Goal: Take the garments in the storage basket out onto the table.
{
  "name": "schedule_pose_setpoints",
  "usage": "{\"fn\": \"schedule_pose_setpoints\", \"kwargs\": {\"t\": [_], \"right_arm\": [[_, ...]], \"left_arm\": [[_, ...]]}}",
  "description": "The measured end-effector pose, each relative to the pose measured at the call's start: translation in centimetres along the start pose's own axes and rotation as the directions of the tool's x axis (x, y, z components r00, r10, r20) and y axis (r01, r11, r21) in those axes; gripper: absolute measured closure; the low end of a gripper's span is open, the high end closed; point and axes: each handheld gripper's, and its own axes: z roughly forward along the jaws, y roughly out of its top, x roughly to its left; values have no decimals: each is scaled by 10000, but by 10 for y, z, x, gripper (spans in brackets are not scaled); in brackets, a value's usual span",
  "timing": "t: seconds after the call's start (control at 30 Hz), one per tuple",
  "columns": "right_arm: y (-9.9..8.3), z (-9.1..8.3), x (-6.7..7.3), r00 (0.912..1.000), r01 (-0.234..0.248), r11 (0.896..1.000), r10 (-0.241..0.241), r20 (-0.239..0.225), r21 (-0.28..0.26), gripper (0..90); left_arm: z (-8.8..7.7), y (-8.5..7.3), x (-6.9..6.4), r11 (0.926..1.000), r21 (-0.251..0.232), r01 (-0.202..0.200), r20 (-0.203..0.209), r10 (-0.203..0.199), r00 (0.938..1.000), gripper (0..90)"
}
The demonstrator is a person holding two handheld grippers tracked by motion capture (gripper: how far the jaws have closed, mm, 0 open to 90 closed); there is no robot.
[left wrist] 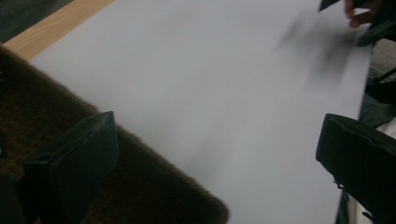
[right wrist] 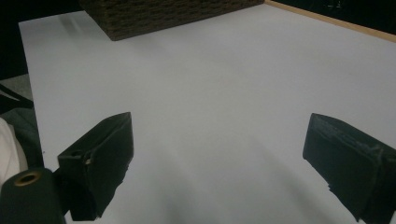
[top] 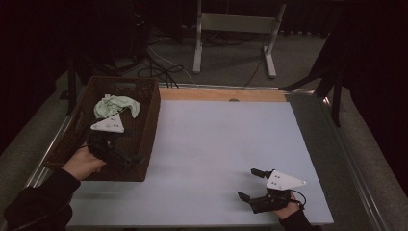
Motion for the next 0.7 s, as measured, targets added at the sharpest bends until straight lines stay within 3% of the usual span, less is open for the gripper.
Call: {"fn": "schedule_pose_setpoints", "kwargs": {"t": [0.03,0.3,0.43,0.7], "right_arm": [[0,0,0,10000,0,10000,0,0,0,91],[0,0,1,10000,23,10000,-23,-36,-27,92],[0,0,1,10000,9,10000,-9,-17,-9,91],[0,2,1,10000,-29,10000,29,-95,62,91]], "left_arm": [[0,0,0,10000,0,0,0,0,10000,0],[-4,-2,37,9964,-197,823,-750,-836,9937,0],[-3,-3,46,9949,-150,998,-1013,-1009,9897,0],[3,-1,78,9829,-304,1815,-1700,-1840,9681,0]]}}
